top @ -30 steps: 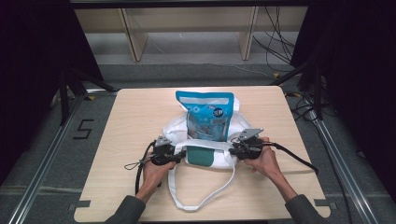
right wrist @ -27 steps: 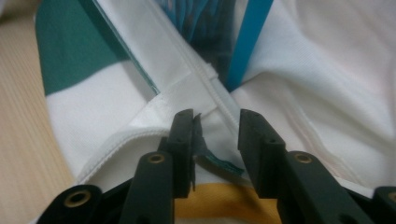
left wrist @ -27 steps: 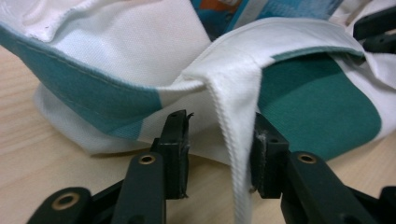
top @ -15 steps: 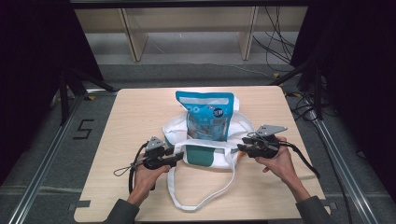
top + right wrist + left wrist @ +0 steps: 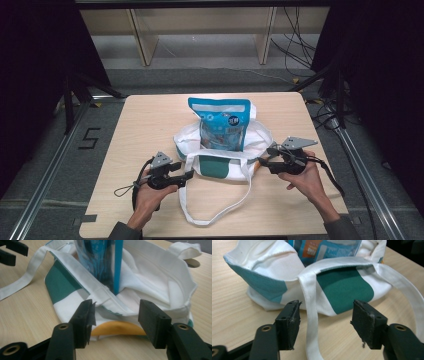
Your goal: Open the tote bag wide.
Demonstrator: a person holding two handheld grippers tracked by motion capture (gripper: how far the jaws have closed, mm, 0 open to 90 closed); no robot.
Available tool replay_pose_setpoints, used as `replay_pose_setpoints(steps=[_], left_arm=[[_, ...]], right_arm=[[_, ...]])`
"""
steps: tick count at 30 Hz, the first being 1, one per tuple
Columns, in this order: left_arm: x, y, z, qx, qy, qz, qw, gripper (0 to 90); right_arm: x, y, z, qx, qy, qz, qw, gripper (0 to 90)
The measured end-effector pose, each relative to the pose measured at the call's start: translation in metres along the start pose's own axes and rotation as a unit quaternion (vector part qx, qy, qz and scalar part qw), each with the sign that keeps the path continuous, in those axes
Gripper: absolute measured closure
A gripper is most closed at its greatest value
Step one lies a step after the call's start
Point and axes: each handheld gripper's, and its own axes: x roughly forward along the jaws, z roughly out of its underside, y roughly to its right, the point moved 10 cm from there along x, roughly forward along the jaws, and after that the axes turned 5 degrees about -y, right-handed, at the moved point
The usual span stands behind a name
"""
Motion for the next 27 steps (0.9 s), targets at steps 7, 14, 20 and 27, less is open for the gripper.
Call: replay_pose_setpoints(steps=[7,14,20,27], left_arm=[[-0.011,0.002,0.013,-0.006,0.001,0.002,1.0,29.1],[-0.021,-0.002,0.022,-0.009,0.0,-0.006,0.9999,28.1],[-0.025,-0.002,0.028,-0.004,-0.001,-0.01,0.9999,28.2],[-0.03,0.001,0.034,0.001,-0.002,-0.011,0.9999,28.5]], right_arm=[[-0.016,0.004,0.014,0.019,0.007,0.015,0.9997,39.1],[-0.02,0.0,0.026,0.026,0.001,0.012,0.9996,39.0],[-0.021,0.001,0.033,0.008,-0.002,0.022,0.9997,38.8],[-0.025,-0.003,0.042,0.017,-0.006,0.023,0.9996,38.8]])
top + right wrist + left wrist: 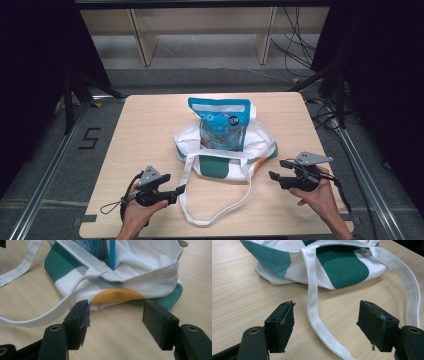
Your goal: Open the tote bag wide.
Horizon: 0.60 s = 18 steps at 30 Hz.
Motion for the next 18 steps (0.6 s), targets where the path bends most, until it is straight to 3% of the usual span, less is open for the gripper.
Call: replay_pose_setpoints(steps=[3,5,6,7,8,11,13,14,17,18], left_arm=[[-0.002,0.001,0.002,0.002,-0.002,0.001,1.0,28.5],[-0.002,0.001,0.003,0.002,0.0,0.0,1.0,28.5],[-0.002,0.002,0.004,0.004,-0.001,0.0,1.0,28.5],[-0.003,0.002,0.005,0.004,-0.004,-0.005,1.0,28.5],[-0.003,0.002,0.006,0.007,-0.003,-0.005,1.0,28.5],[-0.004,0.005,0.009,0.01,-0.006,-0.005,0.9999,28.5],[-0.005,0.006,0.011,0.019,-0.008,-0.008,0.9998,28.5],[-0.007,0.006,0.013,0.026,-0.013,-0.012,0.9995,28.4],[-0.006,0.015,0.018,0.012,-0.007,0.005,0.9999,27.6],[-0.006,0.017,0.02,0.019,-0.011,0.007,0.9997,27.2]], right_arm=[[-0.001,0.001,0.003,-0.004,0.0,0.002,1.0,38.8],[-0.002,-0.001,0.006,0.007,-0.002,0.001,1.0,38.6],[-0.002,0.001,0.006,-0.001,0.0,0.001,1.0,38.2],[-0.002,-0.002,0.009,0.008,-0.011,-0.003,0.9999,38.3],[-0.001,0.0,0.009,0.0,-0.001,-0.002,1.0,38.3],[-0.002,-0.003,0.014,0.01,-0.008,-0.004,0.9999,38.2],[-0.004,-0.002,0.016,0.001,-0.007,-0.002,1.0,38.1],[-0.006,-0.004,0.019,0.012,-0.013,0.004,0.9998,37.9],[-0.008,-0.008,0.026,0.009,-0.013,-0.004,0.9999,37.4],[-0.01,-0.011,0.03,0.021,-0.017,-0.002,0.9996,36.6]])
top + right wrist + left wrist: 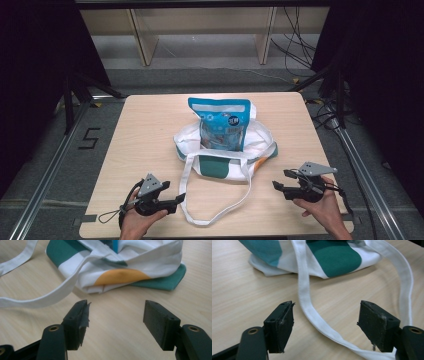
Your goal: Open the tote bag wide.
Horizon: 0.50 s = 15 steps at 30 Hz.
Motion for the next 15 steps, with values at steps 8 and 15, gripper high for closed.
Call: replay_pose_setpoints(steps=[8,15], left_arm=[[0.0,0.012,0.011,0.025,-0.016,0.004,0.9995,25.7],[-0.002,0.009,0.015,0.018,-0.024,-0.002,0.9996,25.4]], right_arm=[[-0.005,-0.01,0.027,-0.017,-0.027,-0.007,0.9995,35.0],[-0.011,-0.015,0.044,-0.005,-0.036,-0.016,0.9992,34.5]])
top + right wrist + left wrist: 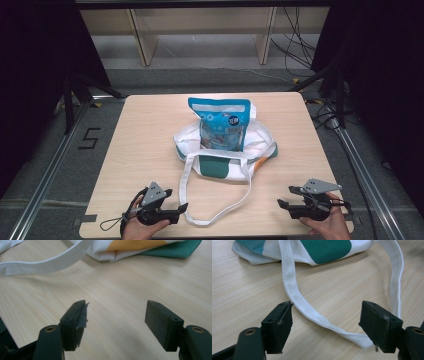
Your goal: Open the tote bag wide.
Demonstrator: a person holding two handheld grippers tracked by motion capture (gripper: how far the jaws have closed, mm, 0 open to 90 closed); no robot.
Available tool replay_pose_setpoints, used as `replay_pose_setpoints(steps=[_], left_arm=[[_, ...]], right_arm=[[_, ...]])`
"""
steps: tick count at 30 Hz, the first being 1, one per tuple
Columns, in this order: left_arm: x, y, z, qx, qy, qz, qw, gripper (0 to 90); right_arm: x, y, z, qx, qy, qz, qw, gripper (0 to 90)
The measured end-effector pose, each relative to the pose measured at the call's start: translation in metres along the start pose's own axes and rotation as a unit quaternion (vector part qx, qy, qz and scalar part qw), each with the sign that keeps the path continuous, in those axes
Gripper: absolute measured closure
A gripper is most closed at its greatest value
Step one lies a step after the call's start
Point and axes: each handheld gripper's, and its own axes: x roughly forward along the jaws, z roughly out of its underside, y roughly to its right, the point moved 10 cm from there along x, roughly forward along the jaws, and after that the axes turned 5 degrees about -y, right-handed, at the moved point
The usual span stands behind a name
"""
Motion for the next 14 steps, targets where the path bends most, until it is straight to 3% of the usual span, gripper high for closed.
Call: replay_pose_setpoints(steps=[2,4,6,7,9,10,12,14], left_arm=[[0.0003,-0.0016,-0.0006,0.003,0.003,-0.002,1.0,25.3],[0.0014,-0.0011,-0.0012,0.001,0.006,-0.001,1.0,25.3],[0.0015,-0.001,-0.0014,0.001,0.007,-0.001,1.0,25.2],[0.0014,-0.0012,-0.0014,0.001,0.007,-0.002,1.0,25.2],[-0.0005,-0.0046,0.0012,0.016,-0.007,-0.005,0.9998,25.2],[0.0009,-0.0034,-0.0008,0.003,0.004,-0.005,1.0,25.2],[0.0009,-0.004,-0.0013,0.0,0.007,-0.005,1.0,24.9],[-0.001,-0.0064,0.0006,0.009,-0.004,-0.006,0.9999,24.7]], right_arm=[[-0.0013,0.0027,0.0021,-0.01,0.0,0.007,0.9999,34.5],[-0.0011,0.0002,0.0057,0.003,-0.007,-0.003,1.0,34.5],[-0.0015,0.0063,0.0049,-0.013,-0.001,0.012,0.9999,34.5],[-0.0008,0.0062,0.0062,-0.008,-0.006,0.005,0.9999,34.5],[-0.0012,0.0076,0.0062,-0.008,-0.005,0.009,0.9999,34.5],[-0.001,0.0075,0.0064,-0.008,-0.006,0.008,0.9999,34.4],[-0.0003,0.0058,0.0075,-0.013,-0.014,-0.01,0.9998,34.3],[-0.0006,0.0093,0.0063,-0.016,-0.008,0.008,0.9998,34.2]])
